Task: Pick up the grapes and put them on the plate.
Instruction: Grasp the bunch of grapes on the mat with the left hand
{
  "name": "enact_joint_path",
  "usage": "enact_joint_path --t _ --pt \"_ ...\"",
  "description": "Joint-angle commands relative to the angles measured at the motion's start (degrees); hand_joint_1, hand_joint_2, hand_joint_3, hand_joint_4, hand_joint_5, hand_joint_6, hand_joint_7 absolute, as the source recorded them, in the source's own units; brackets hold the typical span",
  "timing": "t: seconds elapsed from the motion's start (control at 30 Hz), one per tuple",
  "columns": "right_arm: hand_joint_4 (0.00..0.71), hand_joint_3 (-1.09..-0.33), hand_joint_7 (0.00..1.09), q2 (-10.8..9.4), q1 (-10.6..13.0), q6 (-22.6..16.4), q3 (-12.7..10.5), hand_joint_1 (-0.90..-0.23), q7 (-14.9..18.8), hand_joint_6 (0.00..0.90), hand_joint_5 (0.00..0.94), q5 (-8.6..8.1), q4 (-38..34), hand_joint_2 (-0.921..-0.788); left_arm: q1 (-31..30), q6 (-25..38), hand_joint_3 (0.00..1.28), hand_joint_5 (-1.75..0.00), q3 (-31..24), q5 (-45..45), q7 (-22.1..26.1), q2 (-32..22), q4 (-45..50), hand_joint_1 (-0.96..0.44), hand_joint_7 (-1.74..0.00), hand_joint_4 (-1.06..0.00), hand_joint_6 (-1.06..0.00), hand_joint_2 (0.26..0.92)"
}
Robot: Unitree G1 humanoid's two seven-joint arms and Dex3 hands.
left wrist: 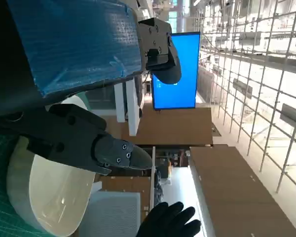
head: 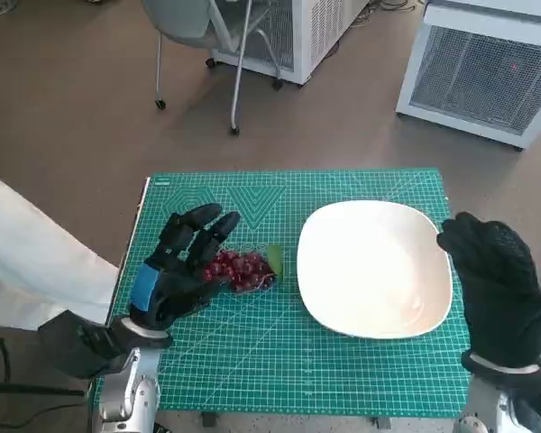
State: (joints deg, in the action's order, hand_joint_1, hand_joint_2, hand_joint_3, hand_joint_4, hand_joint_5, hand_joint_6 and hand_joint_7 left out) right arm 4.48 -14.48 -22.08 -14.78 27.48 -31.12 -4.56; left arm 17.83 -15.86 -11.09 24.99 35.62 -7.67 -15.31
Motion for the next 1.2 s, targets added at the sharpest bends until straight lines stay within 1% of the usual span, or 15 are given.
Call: enact_joint_path --t 0.03,0.27,0.33,0.4,0.5,0.6,0.67,0.73,0.8,0.87,1.0,1.1,1.2 --pt "0.531 -0.517 0.86 -0.1 1.1 0.5 -0.1 -0.363 -0.4 0.275 0.519 0.54 -0.4 -0.921 -0.2 0.0 0.06 -0.44 0.0 0.0 0.1 -0.3 0.0 -0.3 -0.85 -0.11 -0.1 0.921" --pt "0.529 -0.517 0.86 0.0 1.0 0.4 -0.1 -0.363 -0.3 0.273 0.522 0.5 -0.6 -0.921 -0.4 -1.5 0.05 -0.44 0.2 -1.7 -0.6 -0.7 0.1 -0.3 -0.85 -0.1 -0.1 0.921" --pt "0.529 -0.517 0.86 0.0 1.0 0.5 -0.1 -0.363 -0.3 0.273 0.522 0.5 -0.5 -0.921 -0.4 -3.0 0.05 -0.42 0.6 -4.3 -1.8 -1.4 0.0 -0.31 -0.84 -0.11 -0.1 0.921" --pt "0.53 -0.517 0.86 0.1 1.0 0.5 -0.1 -0.363 -0.3 0.273 0.523 0.47 -0.5 -0.921 -0.3 -5.1 0.04 -0.35 1.1 -9.0 -3.9 -2.8 0.0 -0.31 -0.8 -0.13 -0.09 0.921" --pt "0.53 -0.517 0.86 0.1 1.0 0.6 -0.1 -0.363 -0.2 0.273 0.525 0.4 -0.5 -0.921 -0.4 -8.1 0.02 -0.2 2.3 -18.6 -8.5 -6.0 0.9 -0.33 -0.68 -0.17 -0.09 0.918" --pt "0.529 -0.516 0.86 0.2 1.0 0.6 -0.2 -0.364 -0.2 0.273 0.526 0.35 -0.6 -0.921 -0.9 -8.7 0.01 -0.07 3.8 -29.1 -13.4 -9.5 3.8 -0.39 -0.44 -0.14 -0.11 0.905" --pt "0.529 -0.516 0.86 0.2 0.9 0.6 -0.2 -0.364 -0.1 0.273 0.527 0.31 -0.7 -0.921 -1.2 -7.6 0.0 -0.03 4.6 -34.4 -15.8 -11.2 6.1 -0.43 -0.29 -0.1 -0.11 0.892" --pt "0.529 -0.515 0.86 0.3 0.9 0.5 -0.2 -0.364 0.0 0.274 0.528 0.28 -0.8 -0.921 -1.5 -5.6 0.0 -0.02 5.4 -38.4 -17.3 -12.3 8.4 -0.45 -0.19 -0.06 -0.11 0.875" --pt "0.528 -0.515 0.86 0.3 0.9 0.5 -0.3 -0.365 0.0 0.274 0.529 0.26 -0.9 -0.921 -1.7 -3.0 0.0 -0.01 6.1 -41.6 -18.0 -13.3 10.8 -0.43 -0.14 -0.03 -0.1 0.844" --pt "0.528 -0.515 0.86 0.3 0.8 0.5 -0.3 -0.366 0.1 0.274 0.529 0.28 -1.0 -0.921 -1.8 -0.3 0.0 0.0 6.9 -44.4 -18.6 -13.9 12.9 -0.39 -0.11 -0.01 -0.09 0.81" --pt "0.527 -0.514 0.86 0.3 0.7 0.5 -0.2 -0.367 -0.1 0.274 0.531 0.45 -1.1 -0.921 -1.4 5.9 0.01 0.0 9.0 -50.6 -19.9 -14.3 16.5 -0.24 -0.08 0.0 -0.12 0.745" --pt "0.526 -0.514 0.86 0.2 0.6 0.5 -0.1 -0.367 -0.1 0.275 0.532 0.55 -1.1 -0.921 -0.8 10.1 0.0 0.0 11.1 -55.1 -20.9 -14.7 17.8 -0.21 -0.06 0.0 -0.15 0.722" --pt "0.526 -0.514 0.86 0.2 0.6 0.5 0.0 -0.366 -0.1 0.276 0.533 0.58 -1.2 -0.921 0.1 13.8 0.0 0.0 13.2 -58.9 -21.5 -14.8 17.7 -0.21 -0.05 0.0 -0.19 0.712"
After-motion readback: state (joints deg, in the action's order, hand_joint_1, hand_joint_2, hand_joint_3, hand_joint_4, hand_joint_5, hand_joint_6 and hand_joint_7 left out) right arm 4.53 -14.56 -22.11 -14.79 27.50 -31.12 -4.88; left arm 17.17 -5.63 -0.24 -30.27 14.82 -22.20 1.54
